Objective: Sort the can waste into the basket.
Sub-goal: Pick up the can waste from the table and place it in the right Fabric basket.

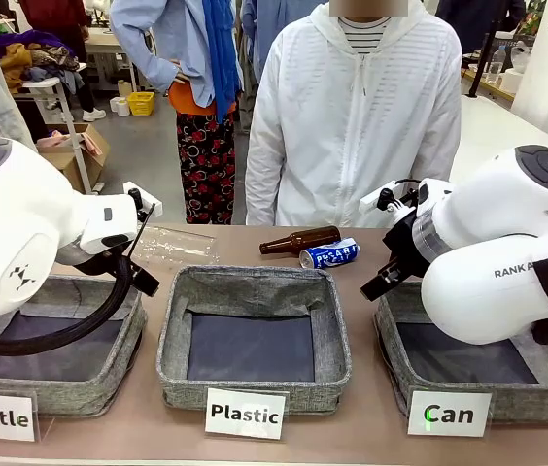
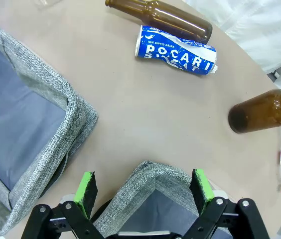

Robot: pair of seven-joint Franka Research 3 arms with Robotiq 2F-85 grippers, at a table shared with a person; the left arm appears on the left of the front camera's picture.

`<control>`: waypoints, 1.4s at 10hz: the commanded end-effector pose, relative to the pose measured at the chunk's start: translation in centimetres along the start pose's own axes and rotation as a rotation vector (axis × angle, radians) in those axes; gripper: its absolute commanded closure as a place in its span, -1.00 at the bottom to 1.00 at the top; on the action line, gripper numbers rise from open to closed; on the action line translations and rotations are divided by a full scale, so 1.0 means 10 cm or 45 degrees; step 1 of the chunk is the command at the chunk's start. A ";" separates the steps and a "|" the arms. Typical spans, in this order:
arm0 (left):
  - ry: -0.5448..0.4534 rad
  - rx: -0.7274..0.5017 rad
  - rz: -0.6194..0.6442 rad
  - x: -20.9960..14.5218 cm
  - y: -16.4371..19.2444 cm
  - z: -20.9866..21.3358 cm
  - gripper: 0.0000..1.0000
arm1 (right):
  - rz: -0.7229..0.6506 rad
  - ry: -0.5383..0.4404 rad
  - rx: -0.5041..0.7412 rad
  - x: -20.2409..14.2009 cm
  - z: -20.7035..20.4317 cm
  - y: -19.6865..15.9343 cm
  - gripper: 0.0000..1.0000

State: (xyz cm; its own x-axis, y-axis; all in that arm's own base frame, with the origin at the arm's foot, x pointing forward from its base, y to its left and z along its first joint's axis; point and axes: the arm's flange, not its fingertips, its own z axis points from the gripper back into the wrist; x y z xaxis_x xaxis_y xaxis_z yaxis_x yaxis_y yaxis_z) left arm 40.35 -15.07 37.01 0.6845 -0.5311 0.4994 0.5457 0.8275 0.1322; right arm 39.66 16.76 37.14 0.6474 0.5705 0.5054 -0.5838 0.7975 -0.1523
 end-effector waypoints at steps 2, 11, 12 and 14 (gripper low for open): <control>0.000 0.000 0.000 0.00 0.00 0.00 -1.00 | 0.000 0.000 0.000 0.00 0.00 0.00 -1.00; -0.455 -1.131 0.582 -1.27 1.33 2.14 -1.00 | -0.917 -0.470 0.933 -1.32 2.10 -1.44 -1.00; -0.547 -1.205 0.690 -1.59 1.60 2.03 -1.00 | -1.054 -0.538 0.996 -1.62 1.97 -1.70 -1.00; -0.631 -1.337 0.975 -1.98 1.92 1.64 -1.00 | -1.283 -0.613 1.085 -2.06 1.64 -2.12 -1.00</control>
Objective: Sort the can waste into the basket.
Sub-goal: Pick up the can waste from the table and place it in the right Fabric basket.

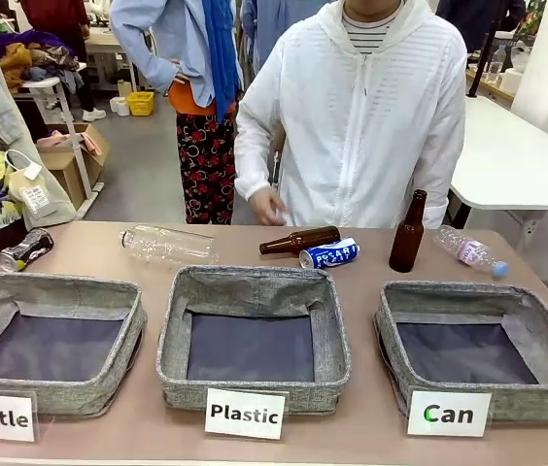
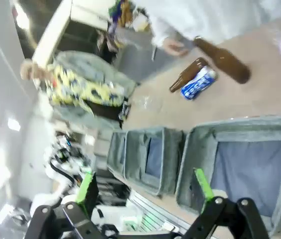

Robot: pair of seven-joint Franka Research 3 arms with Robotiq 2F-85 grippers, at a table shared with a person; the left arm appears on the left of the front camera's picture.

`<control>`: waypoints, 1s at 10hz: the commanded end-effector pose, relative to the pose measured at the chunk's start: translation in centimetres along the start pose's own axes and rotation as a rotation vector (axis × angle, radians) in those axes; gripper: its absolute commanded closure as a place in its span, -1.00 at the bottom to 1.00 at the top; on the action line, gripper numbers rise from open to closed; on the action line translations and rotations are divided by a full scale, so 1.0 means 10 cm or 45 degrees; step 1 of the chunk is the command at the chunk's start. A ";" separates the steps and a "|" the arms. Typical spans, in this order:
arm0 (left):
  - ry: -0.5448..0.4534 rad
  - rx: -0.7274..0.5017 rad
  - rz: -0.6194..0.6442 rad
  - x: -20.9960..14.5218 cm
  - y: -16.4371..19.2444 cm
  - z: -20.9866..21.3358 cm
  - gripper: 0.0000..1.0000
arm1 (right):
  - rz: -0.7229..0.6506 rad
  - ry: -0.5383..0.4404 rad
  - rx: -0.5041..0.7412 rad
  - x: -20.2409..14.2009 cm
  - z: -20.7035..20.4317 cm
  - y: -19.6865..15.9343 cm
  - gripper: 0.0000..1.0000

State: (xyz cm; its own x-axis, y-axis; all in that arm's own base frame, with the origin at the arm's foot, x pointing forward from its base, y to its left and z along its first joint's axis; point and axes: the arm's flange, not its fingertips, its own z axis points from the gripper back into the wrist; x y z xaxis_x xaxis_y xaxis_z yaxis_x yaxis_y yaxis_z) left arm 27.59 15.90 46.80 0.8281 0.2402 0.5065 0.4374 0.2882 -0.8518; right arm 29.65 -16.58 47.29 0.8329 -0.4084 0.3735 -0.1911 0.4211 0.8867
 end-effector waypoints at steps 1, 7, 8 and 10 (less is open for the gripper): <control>-0.156 -0.050 0.236 -0.17 0.53 -0.18 -1.00 | -0.126 -0.059 0.086 -0.07 -0.18 -0.52 -1.00; -0.260 -0.043 0.343 -0.15 0.83 0.15 -1.00 | -0.251 -0.118 0.047 -0.07 -0.01 -0.84 -1.00; -0.260 -0.043 0.343 -0.15 0.83 0.15 -1.00 | -0.251 -0.118 0.047 -0.07 -0.01 -0.84 -1.00; -0.260 -0.043 0.343 -0.15 0.83 0.15 -1.00 | -0.296 -0.094 0.012 -0.08 -0.04 -0.83 -1.00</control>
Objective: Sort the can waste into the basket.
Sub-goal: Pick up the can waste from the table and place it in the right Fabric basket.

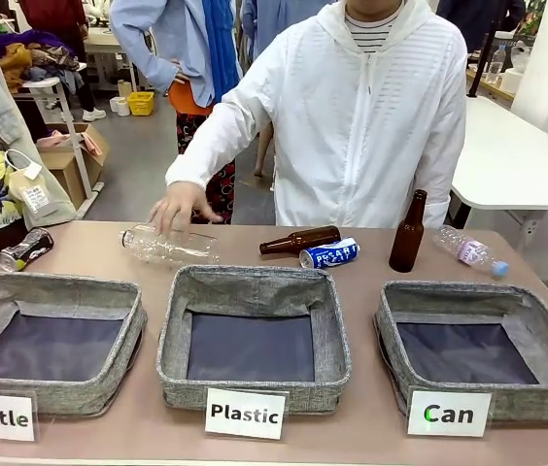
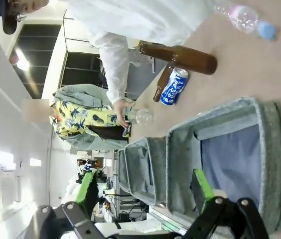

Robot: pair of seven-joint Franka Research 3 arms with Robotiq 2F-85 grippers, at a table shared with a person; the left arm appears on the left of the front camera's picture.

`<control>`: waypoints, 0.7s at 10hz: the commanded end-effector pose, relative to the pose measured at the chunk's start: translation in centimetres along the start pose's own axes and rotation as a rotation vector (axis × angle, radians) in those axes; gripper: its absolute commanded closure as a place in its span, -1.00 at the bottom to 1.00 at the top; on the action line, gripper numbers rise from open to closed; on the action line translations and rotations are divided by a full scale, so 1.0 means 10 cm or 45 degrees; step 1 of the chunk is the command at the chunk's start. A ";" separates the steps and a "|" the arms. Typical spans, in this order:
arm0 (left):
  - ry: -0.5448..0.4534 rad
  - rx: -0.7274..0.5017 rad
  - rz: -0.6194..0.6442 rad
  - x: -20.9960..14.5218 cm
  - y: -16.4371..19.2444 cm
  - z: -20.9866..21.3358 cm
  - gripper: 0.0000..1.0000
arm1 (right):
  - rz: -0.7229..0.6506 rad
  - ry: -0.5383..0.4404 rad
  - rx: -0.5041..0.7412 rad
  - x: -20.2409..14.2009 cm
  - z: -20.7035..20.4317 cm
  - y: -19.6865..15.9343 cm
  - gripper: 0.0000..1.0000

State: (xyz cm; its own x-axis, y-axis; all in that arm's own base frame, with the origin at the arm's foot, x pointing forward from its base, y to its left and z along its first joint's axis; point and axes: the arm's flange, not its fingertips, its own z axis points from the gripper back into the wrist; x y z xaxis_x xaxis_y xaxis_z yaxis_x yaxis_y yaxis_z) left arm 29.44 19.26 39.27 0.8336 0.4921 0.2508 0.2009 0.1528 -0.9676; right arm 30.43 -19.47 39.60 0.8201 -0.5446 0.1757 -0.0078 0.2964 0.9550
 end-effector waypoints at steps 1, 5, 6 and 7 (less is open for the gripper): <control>0.005 -0.009 -0.034 0.00 0.01 0.00 -1.00 | 0.224 0.052 -0.076 -0.07 -0.19 0.15 -1.00; 0.005 -0.009 -0.034 0.00 0.01 0.00 -1.00 | 1.049 0.372 -0.628 -0.68 -1.70 1.36 -1.00; 0.005 -0.009 -0.034 0.00 0.01 0.00 -1.00 | 1.230 0.406 -0.757 -0.82 -2.12 1.54 -1.00; 0.005 -0.009 -0.034 0.00 0.01 0.00 -1.00 | 1.387 0.458 -0.825 -0.96 -2.52 1.67 -1.00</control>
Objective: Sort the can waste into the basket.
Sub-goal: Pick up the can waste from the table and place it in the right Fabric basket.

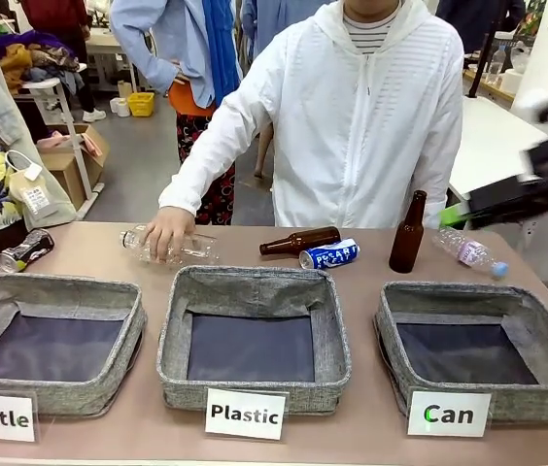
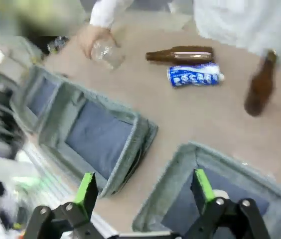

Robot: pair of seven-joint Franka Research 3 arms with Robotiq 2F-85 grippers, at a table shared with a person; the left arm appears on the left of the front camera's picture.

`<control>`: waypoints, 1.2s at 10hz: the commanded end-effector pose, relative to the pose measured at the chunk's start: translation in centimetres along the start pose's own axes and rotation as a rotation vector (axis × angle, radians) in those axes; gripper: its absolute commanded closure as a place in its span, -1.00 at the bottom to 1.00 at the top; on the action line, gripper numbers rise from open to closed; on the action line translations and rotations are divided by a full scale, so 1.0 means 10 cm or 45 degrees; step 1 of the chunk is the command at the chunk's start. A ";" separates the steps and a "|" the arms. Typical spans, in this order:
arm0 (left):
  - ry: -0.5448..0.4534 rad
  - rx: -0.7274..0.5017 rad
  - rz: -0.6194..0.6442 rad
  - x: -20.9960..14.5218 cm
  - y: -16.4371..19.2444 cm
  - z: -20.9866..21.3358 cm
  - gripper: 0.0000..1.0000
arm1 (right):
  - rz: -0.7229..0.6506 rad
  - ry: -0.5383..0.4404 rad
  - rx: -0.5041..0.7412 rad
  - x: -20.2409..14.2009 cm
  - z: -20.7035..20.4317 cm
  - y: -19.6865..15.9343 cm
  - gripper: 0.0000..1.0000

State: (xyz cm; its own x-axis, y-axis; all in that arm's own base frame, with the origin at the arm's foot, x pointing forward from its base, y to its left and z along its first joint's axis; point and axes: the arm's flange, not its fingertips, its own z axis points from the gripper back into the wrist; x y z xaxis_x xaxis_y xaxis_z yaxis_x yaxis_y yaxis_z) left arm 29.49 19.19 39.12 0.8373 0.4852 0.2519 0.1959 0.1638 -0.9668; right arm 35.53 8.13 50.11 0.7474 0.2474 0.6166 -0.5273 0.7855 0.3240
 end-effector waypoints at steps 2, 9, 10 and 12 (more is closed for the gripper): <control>-0.006 -0.024 -0.032 0.00 0.00 0.01 -1.00 | 0.580 0.199 -0.413 0.32 -0.91 0.42 -1.00; -0.006 -0.024 -0.032 0.00 0.00 0.01 -1.00 | 0.475 0.294 -0.077 0.01 0.34 0.09 -1.00; -0.006 -0.024 -0.032 0.00 0.00 0.01 -1.00 | 0.353 0.236 -0.007 -0.34 0.93 -0.06 -1.00; -0.006 -0.024 -0.032 0.00 0.00 0.01 -1.00 | 0.105 0.056 0.019 -0.98 1.69 -0.44 -1.00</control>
State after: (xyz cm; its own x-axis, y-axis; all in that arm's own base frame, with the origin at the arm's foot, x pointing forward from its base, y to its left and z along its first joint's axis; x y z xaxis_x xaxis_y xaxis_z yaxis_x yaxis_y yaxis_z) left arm 29.51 19.38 39.23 0.8363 0.4856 0.2544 0.1981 0.1650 -0.9662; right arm 27.89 -1.51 54.27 0.6525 0.4758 0.5898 -0.7090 0.6580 0.2535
